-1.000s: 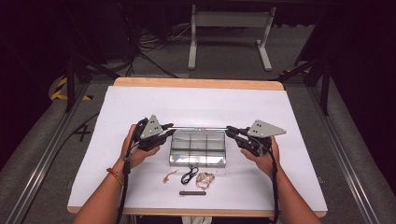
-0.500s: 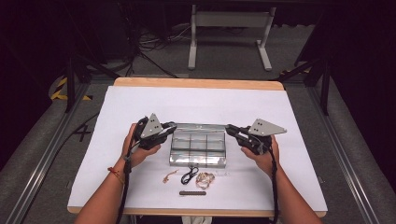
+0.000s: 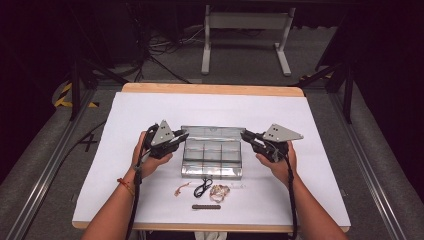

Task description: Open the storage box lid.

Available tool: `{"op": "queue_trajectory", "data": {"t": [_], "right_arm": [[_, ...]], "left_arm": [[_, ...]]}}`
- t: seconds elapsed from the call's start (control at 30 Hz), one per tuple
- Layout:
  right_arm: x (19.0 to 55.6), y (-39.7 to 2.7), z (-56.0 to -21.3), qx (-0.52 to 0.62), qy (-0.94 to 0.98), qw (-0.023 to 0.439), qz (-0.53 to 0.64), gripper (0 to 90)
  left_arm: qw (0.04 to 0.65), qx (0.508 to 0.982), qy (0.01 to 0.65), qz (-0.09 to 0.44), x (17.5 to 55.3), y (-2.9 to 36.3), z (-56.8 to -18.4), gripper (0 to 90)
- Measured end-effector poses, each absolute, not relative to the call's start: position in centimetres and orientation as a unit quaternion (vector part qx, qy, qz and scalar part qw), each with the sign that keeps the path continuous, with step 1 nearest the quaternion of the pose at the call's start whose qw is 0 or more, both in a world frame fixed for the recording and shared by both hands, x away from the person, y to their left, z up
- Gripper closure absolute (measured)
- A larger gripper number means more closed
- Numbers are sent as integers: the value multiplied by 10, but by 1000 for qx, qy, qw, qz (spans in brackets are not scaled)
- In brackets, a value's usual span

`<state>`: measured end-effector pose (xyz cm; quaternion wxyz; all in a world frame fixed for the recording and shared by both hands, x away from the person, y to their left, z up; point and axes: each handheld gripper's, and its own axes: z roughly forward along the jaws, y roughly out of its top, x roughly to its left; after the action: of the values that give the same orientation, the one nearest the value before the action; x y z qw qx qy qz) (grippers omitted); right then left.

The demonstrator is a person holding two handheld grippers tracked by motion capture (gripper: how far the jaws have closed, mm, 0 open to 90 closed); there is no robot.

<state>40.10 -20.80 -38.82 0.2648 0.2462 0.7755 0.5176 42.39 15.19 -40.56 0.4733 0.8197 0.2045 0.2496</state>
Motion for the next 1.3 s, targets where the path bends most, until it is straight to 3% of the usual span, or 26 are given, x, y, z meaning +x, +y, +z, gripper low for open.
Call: {"op": "queue_trajectory", "data": {"t": [1.3], "right_arm": [[429, -209, -418, 321, 752, 228, 528, 853]], "left_arm": [[452, 826, 243, 232, 444, 144, -430, 755]]}}
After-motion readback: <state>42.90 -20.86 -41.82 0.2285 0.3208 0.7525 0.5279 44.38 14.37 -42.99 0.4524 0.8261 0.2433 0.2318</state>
